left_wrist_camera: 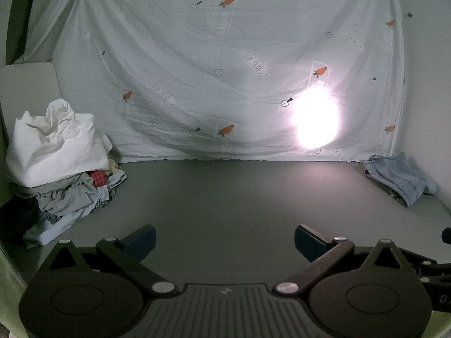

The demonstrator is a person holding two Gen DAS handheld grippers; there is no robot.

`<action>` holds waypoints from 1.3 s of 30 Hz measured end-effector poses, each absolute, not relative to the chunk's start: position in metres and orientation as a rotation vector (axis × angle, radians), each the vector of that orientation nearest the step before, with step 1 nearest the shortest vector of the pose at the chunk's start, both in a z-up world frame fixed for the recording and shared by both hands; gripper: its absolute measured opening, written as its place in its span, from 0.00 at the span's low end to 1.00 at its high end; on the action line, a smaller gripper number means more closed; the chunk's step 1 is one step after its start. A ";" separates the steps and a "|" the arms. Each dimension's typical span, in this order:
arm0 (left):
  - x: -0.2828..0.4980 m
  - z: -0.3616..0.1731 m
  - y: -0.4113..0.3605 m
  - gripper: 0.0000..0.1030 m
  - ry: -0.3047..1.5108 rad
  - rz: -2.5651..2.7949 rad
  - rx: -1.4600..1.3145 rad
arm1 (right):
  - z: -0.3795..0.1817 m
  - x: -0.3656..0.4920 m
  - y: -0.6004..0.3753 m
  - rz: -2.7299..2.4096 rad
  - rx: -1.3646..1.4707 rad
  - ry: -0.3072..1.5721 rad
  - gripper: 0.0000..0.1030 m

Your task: Fold clothes

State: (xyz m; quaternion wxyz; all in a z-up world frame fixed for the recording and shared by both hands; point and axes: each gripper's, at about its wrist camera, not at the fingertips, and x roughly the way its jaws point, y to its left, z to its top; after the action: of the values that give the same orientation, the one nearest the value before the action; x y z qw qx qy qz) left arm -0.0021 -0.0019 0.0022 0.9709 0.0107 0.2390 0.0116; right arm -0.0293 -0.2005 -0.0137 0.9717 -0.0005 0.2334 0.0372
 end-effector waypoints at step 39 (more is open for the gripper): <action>0.034 -0.011 0.002 1.00 0.532 0.016 -0.066 | -0.018 -0.010 -0.210 0.042 0.047 0.500 1.00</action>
State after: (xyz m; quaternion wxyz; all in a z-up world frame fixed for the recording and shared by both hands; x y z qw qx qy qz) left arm 0.0336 0.0017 -0.0108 0.9642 -0.0328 0.2628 0.0081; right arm -0.0099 -0.2101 -0.0182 0.9684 0.0230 0.2475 0.0207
